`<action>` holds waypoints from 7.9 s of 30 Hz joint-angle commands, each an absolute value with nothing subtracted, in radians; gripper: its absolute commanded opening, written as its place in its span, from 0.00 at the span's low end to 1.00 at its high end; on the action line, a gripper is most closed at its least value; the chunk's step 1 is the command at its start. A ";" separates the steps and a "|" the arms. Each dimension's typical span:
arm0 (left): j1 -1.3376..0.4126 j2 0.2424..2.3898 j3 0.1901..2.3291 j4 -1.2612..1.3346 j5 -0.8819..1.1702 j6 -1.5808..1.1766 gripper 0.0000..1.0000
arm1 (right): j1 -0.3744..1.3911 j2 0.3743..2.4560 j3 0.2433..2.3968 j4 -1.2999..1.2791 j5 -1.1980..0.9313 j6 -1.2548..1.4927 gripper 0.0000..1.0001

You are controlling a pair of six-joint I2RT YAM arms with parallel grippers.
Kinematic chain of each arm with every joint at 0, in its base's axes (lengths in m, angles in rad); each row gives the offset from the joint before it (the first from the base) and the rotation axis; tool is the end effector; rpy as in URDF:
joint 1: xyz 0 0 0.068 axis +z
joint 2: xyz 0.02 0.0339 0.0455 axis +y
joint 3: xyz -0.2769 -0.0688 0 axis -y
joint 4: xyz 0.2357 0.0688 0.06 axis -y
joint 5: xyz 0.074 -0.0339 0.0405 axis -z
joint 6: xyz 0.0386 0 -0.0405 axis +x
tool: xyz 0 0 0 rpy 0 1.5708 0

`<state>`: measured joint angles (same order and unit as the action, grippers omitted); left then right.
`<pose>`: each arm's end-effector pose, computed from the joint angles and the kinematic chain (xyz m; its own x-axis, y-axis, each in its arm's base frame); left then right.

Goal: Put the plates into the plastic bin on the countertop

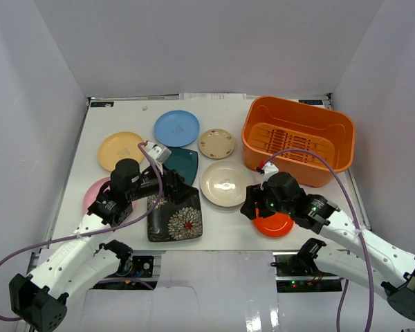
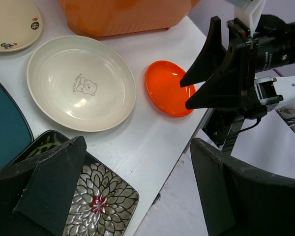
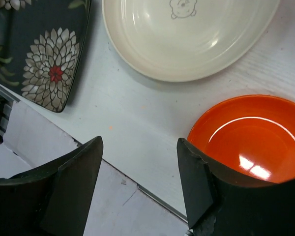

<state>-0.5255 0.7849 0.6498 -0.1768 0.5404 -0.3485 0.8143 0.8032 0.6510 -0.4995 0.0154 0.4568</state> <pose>0.1351 -0.1013 0.3040 -0.5411 -0.0247 -0.8406 0.7118 0.5189 -0.4734 0.1098 0.1154 0.2680 -0.6907 -0.0892 -0.7177 -0.4614 0.8185 0.3423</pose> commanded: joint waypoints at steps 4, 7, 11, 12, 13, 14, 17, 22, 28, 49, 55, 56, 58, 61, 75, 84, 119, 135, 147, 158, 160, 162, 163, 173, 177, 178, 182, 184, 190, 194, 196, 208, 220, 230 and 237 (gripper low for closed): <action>-0.523 0.782 0.687 -0.187 0.548 -0.327 0.98 | 0.931 0.841 0.641 -0.595 0.144 0.520 0.72; -0.522 0.770 0.687 -0.193 0.542 -0.321 0.98 | 0.960 0.892 0.656 -0.650 0.228 0.537 0.74; -0.522 0.761 0.689 -0.205 0.511 -0.321 0.98 | 1.012 0.969 0.663 -0.663 0.311 0.557 0.74; -0.522 0.755 0.690 -0.210 0.490 -0.318 0.98 | 1.037 1.009 0.666 -0.664 0.327 0.561 0.74; -0.522 0.750 0.690 -0.215 0.479 -0.316 0.98 | 1.051 1.031 0.675 -0.672 0.342 0.568 0.74; -0.522 0.743 0.692 -0.221 0.463 -0.311 0.98 | 1.063 1.052 0.681 -0.676 0.375 0.571 0.74; -0.522 0.706 0.689 -0.238 0.367 -0.311 0.98 | 1.101 1.140 0.712 -0.695 0.435 0.574 0.74; -0.522 0.675 0.683 -0.253 0.256 -0.319 0.98 | 1.149 1.259 0.742 -0.706 0.497 0.577 0.72; -0.523 0.678 0.686 -0.255 0.268 -0.321 0.98 | 1.167 1.322 0.718 -0.660 0.538 0.578 0.64; -0.522 0.655 0.687 -0.255 0.279 -0.321 0.98 | 1.322 1.503 0.834 -0.820 0.745 0.724 0.08; -0.523 0.646 0.687 -0.255 0.278 -0.325 0.98 | 1.416 1.448 1.075 -1.090 0.842 0.833 0.08; -0.523 0.641 0.687 -0.253 0.270 -0.327 0.98 | 1.431 1.436 1.110 -1.115 0.856 0.838 0.08; -0.526 0.637 0.686 -0.258 0.258 -0.325 0.98 | 1.440 1.428 1.216 -1.170 0.900 0.839 0.08; -0.534 0.621 0.684 -0.261 0.238 -0.327 0.98 | 1.443 1.422 1.328 -1.171 0.931 0.801 0.08; -0.546 0.640 0.676 -0.285 0.048 -0.411 0.98 | 1.048 1.342 1.536 -0.620 0.866 0.085 0.08; -0.546 0.827 0.745 -0.293 0.049 -0.449 0.98 | 0.513 1.544 1.534 -0.439 0.521 -0.087 0.08; -0.081 1.998 1.514 -0.241 0.098 -0.529 0.70 | 0.357 1.488 1.223 -0.184 0.129 0.101 0.60; -0.080 2.220 1.741 -0.291 0.066 -0.500 0.12 | 0.488 1.243 1.075 -0.114 -0.041 0.143 0.59; -0.074 1.916 1.643 -0.183 0.136 -0.541 0.00 | 0.643 1.351 1.044 0.044 -0.060 0.293 0.68; -0.110 1.566 1.318 -0.046 0.296 -0.672 0.00 | 0.690 1.394 0.947 -0.118 -0.159 0.147 0.57; -0.117 1.520 1.313 -0.046 0.291 -0.675 0.00 | 0.710 1.397 0.869 -0.123 -0.189 0.120 0.59; -0.126 1.478 1.309 -0.046 0.279 -0.675 0.00 | 0.727 1.393 0.824 -0.097 -0.210 0.103 0.61; -0.129 1.465 1.310 -0.046 0.279 -0.675 0.00 | 0.735 1.391 0.790 -0.088 -0.218 0.072 0.63; -0.140 1.333 1.285 -0.112 0.290 -0.670 0.00 | 0.868 1.563 0.808 -0.084 -0.146 -0.075 0.68; -0.149 1.301 1.285 -0.126 0.302 -0.672 0.00 | 0.914 1.621 0.816 -0.078 -0.062 -0.083 0.47; -0.152 1.296 1.289 -0.130 0.307 -0.672 0.00 | 0.920 1.627 0.819 -0.084 -0.054 -0.083 0.33; -0.175 1.285 1.330 -0.178 0.302 -0.663 0.00 | 0.980 1.556 0.819 -0.132 -0.016 -0.031 0.08; -0.181 1.289 1.354 -0.207 0.302 -0.661 0.00 | 1.015 1.493 0.807 -0.173 0.018 0.000 0.08; -0.232 1.336 1.439 -0.229 0.293 -0.661 0.00 | 1.098 1.177 0.850 -0.310 0.130 0.124 0.08; -0.317 1.387 1.485 -0.227 0.239 -0.650 0.00 | 1.101 0.991 0.957 -0.440 0.251 0.176 0.08; -0.350 1.437 1.519 -0.227 0.227 -0.649 0.00 | 1.101 0.954 1.018 -0.501 0.313 0.183 0.08; -0.523 1.748 1.797 -0.230 0.106 -0.646 0.00 | 1.101 0.832 1.453 -0.781 0.318 0.222 0.08; -0.693 2.207 2.255 -0.296 0.077 -0.647 0.00 | 1.101 0.842 1.520 -0.577 0.558 0.085 0.08; -0.781 2.411 2.434 -0.248 0.029 -0.661 0.00 | 1.101 0.778 1.392 -0.423 0.704 0.041 0.08; -0.796 2.422 2.362 -0.207 0.017 -0.675 0.07 | 1.101 0.710 1.276 -0.420 0.845 0.069 0.08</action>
